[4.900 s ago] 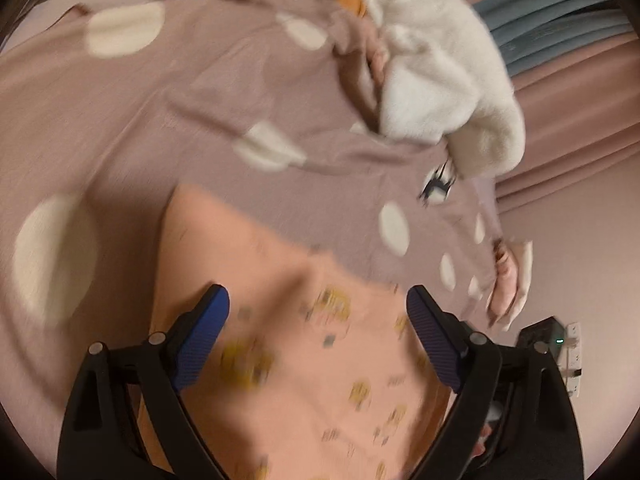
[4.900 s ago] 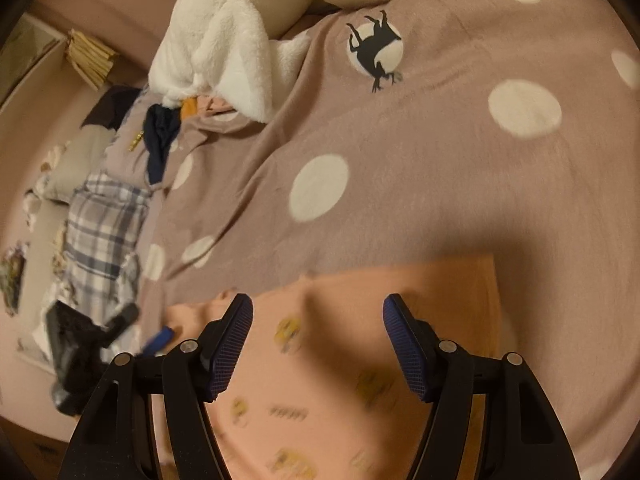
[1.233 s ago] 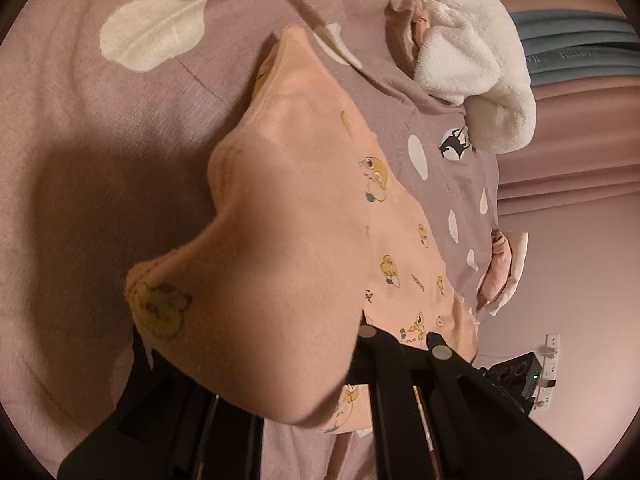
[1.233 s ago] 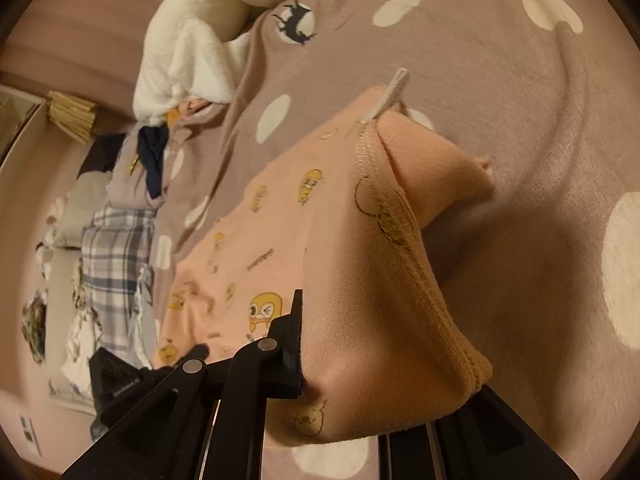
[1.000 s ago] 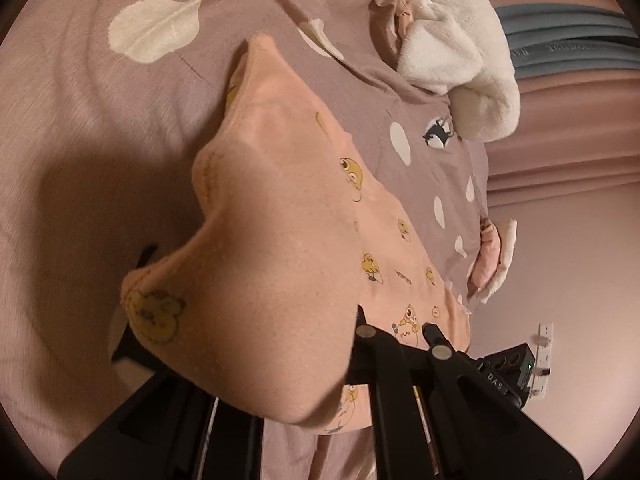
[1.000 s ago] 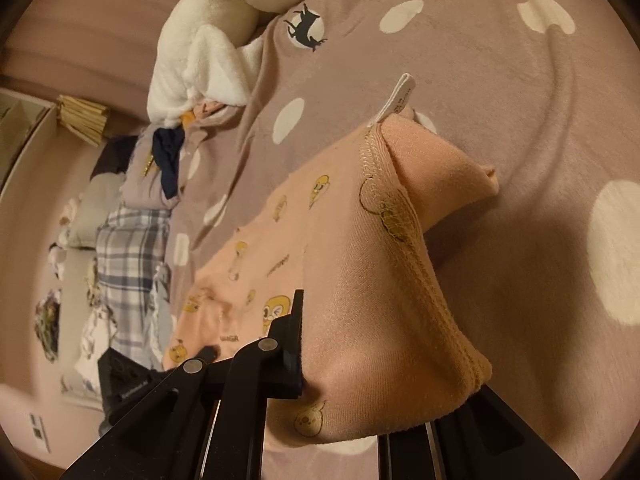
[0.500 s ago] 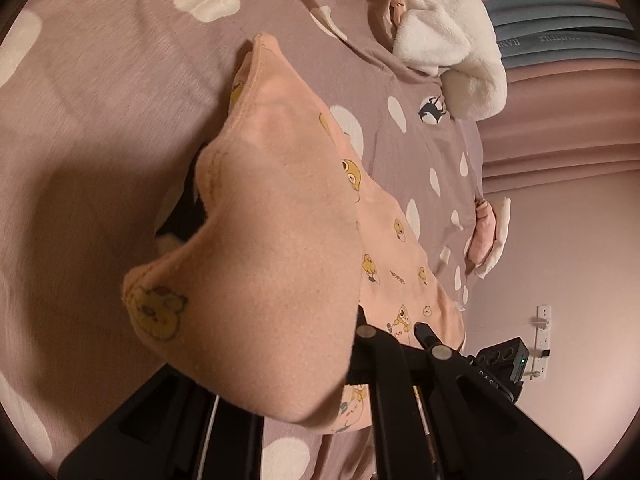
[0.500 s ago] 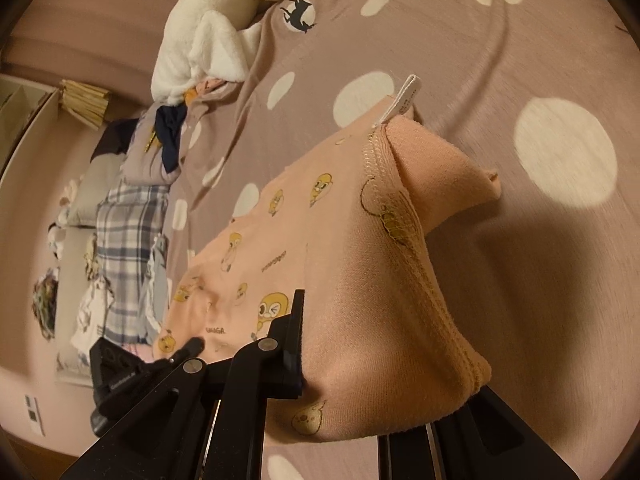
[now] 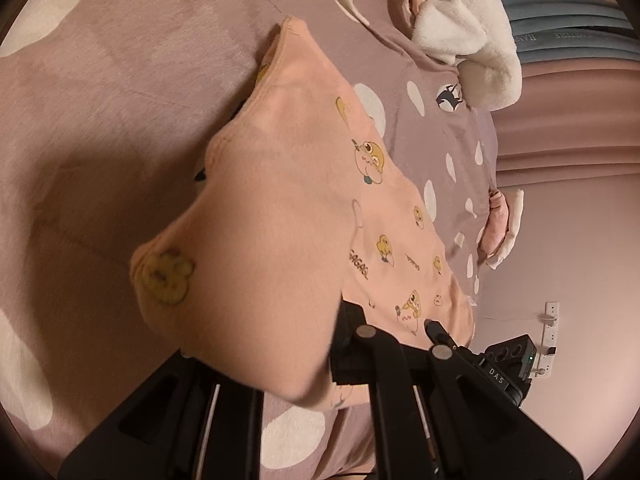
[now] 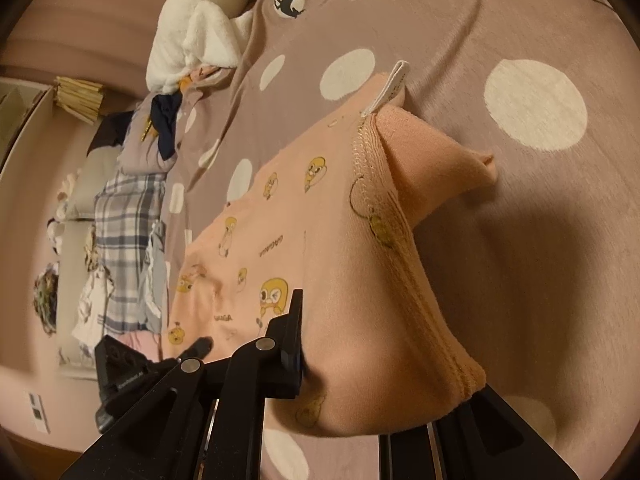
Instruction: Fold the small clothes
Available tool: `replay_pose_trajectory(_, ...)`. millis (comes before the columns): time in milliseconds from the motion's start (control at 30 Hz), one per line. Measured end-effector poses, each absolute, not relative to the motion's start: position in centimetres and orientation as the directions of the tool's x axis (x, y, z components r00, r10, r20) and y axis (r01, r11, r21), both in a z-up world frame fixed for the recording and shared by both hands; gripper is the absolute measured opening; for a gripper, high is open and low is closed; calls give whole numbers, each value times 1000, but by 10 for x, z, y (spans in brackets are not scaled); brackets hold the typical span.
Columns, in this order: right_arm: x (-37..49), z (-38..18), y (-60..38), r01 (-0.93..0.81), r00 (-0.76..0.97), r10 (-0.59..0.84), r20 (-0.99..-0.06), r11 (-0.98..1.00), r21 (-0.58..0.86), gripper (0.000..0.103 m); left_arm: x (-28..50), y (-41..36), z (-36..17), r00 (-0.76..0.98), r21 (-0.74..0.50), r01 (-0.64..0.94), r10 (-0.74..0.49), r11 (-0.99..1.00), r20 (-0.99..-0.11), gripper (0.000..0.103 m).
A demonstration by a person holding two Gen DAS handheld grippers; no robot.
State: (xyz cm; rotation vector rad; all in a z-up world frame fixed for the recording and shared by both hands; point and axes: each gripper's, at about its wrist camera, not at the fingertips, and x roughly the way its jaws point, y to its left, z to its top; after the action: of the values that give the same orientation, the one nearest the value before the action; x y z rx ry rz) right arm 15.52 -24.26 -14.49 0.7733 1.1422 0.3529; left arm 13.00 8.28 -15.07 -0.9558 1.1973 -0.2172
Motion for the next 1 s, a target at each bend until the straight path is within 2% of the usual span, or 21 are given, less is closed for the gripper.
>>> replay_pose_trajectory(267,136,-132,-248,100,400,615,-680,708,699,15,109,87,-134,408,-724,-279,-604,631,-685,7)
replay_pose_trajectory(533,108,-103,-257,47,428,649,-629,679,733,15,81,100,-102,436,-766,-219,-642,605,-631,7)
replay_pose_trajectory(633,102,-90,-263,21,459,653,-602,670,743,15,74,105,-84,468,-758,-191,-620,624,-629,9)
replay_pose_trajectory(733,102,-85,-264,28,477,617,-626,701,713,16,72,105,-72,488,-721,-165,-580,673,-652,10)
replay_pose_trajectory(800,103,-87,-265,54,480,591,-648,717,695,20,74,105,-76,478,-710,-183,-569,680,-669,13)
replay_pose_trajectory(833,103,-89,-266,62,477,591,-651,716,695,26,74,106,-79,473,-715,-188,-576,674,-667,14)
replay_pose_trajectory(900,103,-93,-268,76,465,585,-664,721,688,42,75,106,-88,451,-725,-204,-594,658,-666,18)
replay_pose_trajectory(933,102,-95,-273,86,459,575,-677,730,678,55,76,106,-93,436,-724,-217,-598,655,-672,20)
replay_pose_trajectory(967,102,-97,-274,94,457,563,-689,740,666,63,78,105,-98,419,-718,-228,-599,658,-682,26)
replay_pose_trajectory(1000,102,-100,-279,99,459,543,-703,755,648,65,79,105,-101,405,-712,-234,-600,661,-690,35)
